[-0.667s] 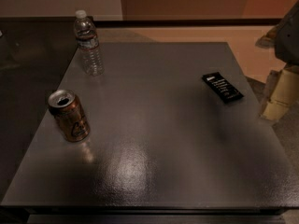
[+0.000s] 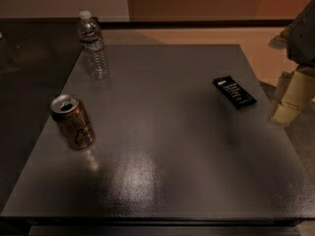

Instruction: Move rxbar chocolate near orange can

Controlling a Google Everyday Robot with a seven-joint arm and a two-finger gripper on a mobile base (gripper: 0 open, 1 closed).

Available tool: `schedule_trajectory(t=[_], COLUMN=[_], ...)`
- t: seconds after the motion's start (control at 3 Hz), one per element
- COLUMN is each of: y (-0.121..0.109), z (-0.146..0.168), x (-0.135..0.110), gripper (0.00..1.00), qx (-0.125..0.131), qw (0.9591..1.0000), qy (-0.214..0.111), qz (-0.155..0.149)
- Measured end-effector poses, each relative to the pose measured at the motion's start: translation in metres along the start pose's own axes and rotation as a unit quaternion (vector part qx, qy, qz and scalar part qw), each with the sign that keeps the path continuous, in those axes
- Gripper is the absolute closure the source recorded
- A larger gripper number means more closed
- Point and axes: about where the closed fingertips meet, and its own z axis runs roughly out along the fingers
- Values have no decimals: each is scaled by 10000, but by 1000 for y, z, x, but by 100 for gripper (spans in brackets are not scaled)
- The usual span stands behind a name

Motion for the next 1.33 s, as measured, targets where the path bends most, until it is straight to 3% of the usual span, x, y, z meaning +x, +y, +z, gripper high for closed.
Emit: schedule_trajectory(t=[0.33, 0.67, 1.0, 1.33], y=[-13, -31, -50, -69], z=[9, 30, 52, 74], x=[-3, 0, 6, 13], gripper=[0, 0, 0, 0], qx=[117, 328, 634, 866], qw=[9996, 9962, 9864, 9716], qy=[-18, -11, -68, -147], qz=[260, 804, 1515, 2198])
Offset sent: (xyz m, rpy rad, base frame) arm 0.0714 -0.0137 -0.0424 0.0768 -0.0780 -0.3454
